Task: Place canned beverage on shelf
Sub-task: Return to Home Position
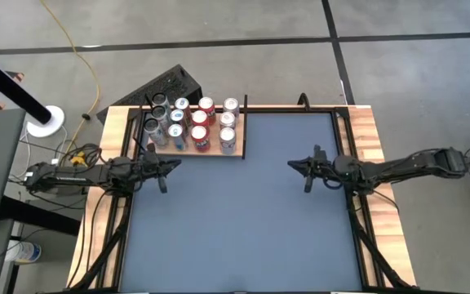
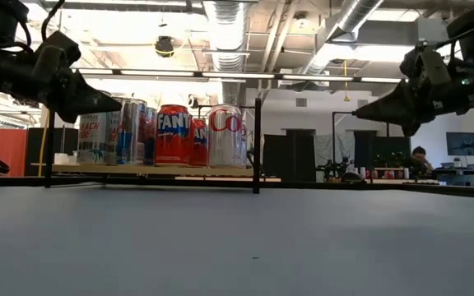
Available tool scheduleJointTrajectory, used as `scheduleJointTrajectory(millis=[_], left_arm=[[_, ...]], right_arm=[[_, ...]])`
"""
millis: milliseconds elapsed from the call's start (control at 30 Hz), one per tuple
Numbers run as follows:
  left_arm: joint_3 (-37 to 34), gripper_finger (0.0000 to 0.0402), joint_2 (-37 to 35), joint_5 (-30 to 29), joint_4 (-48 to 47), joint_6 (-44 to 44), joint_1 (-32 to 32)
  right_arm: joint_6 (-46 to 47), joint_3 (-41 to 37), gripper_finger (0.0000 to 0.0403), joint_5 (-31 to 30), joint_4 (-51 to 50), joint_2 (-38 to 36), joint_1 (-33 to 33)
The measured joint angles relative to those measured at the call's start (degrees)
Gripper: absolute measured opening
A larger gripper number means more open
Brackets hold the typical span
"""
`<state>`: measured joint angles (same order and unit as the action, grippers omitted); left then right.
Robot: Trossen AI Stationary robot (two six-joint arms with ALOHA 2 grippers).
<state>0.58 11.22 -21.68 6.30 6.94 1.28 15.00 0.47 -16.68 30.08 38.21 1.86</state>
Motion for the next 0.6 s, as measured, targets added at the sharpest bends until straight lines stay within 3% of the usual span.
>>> scheduleJointTrajectory(millis=[200, 600], left_arm=[[0.17, 0.0, 0.04, 0.32, -1.92, -3.24, 0.0], [0.26, 0.0, 0.0, 0.38, -3.07, -1.57, 0.0]], right_arm=[[2.58, -0.02, 0.0, 0.23, -0.67, 1.6, -0.36], [2.56, -0.07, 0.0, 0.23, -3.74, 1.53, -0.34]])
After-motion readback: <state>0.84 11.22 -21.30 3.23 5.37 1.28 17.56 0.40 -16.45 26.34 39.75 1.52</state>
